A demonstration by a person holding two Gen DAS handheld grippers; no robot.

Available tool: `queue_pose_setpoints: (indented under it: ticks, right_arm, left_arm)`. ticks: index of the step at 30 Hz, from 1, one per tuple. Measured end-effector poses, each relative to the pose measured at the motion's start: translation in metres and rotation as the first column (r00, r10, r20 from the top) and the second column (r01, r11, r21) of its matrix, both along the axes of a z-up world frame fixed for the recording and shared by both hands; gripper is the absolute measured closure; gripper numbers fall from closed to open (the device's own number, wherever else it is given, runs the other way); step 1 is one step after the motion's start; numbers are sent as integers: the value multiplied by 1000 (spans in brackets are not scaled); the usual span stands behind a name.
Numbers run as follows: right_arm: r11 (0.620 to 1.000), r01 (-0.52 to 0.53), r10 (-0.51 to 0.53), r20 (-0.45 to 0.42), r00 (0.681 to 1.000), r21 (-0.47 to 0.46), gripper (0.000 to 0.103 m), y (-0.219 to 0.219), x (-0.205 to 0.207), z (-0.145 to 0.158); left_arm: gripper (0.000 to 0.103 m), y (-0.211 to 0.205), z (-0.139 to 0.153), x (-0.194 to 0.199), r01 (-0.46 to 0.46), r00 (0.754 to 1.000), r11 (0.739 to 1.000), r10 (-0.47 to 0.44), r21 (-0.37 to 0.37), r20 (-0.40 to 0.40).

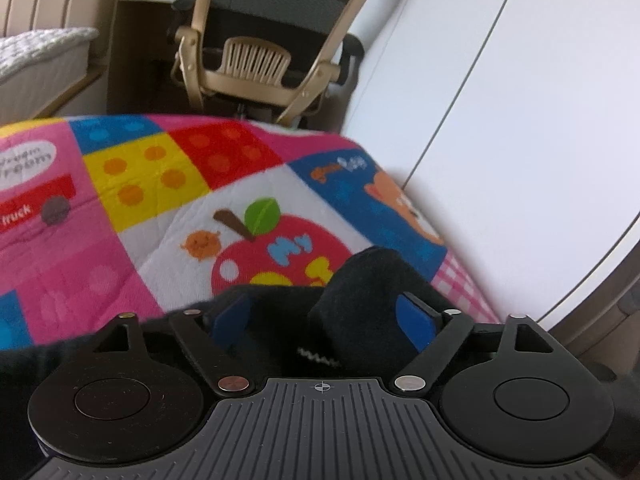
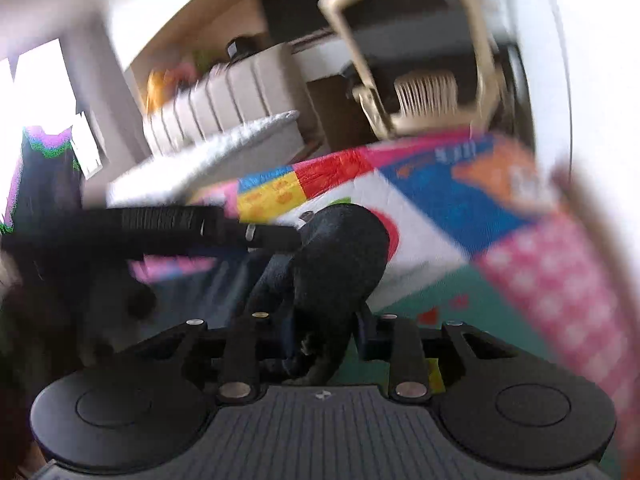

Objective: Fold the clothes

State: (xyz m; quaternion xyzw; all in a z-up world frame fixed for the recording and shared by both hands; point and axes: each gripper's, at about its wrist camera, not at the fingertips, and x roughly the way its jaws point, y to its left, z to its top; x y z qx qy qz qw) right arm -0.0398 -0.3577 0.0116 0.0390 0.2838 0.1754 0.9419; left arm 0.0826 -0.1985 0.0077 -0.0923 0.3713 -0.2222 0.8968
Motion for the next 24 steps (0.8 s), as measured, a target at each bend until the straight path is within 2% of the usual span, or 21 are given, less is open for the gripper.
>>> queue_pose_setpoints:
  ticks: [2,5,7,9,10,13,15,16,17,20,24]
  right_arm:
    - [984,-33,49,85,995,-173,75,29,-12,2]
    - [915,-72,156,184,971,-397,75,67,-32,-3]
    - [868,-91,221,215,951,-488,75,85,-43,-8]
    - [853,-103,247,222,943,-511,73,90,-46,-10]
    - [858,-109,246,216,945,-502,73,88,-46,-9]
    - [897,-137,232,184,955,-420,72,72,-43,-2]
    - [931,-167,225,151,962,-324,60,58,-38,3]
    - [948,-182,223,135,966,-259,49,49,-36,7]
    - [963,-192,217,120,969,-189,43,40,-33,10]
    - [984,-176,175,65,982,8,42,14,-22,17]
    - [973,-129,132,-4,991,190,42,-4,-4,10]
  left_arm:
    - [12,0,7,-3,-1,1000,1000,1,-4,23]
    - [10,-1,15,-8,6,999,1000,-6,2,54]
    - [10,-2,18,-12,12,997,1000,-13,22,74]
    - [12,-4,17,-14,-4,996,997,-3,73,91]
    - [13,-3,15,-14,-18,995,994,8,104,97]
    - [13,7,5,-13,-46,995,992,35,118,88]
    - [13,17,-2,-13,-75,995,992,67,101,73]
    - [13,23,-4,-13,-85,995,992,79,90,66]
    - [13,28,-6,-14,-93,994,992,88,81,62]
    - [12,43,-9,-18,-118,992,991,114,58,55]
    - [12,60,-11,-26,-146,988,988,143,43,50]
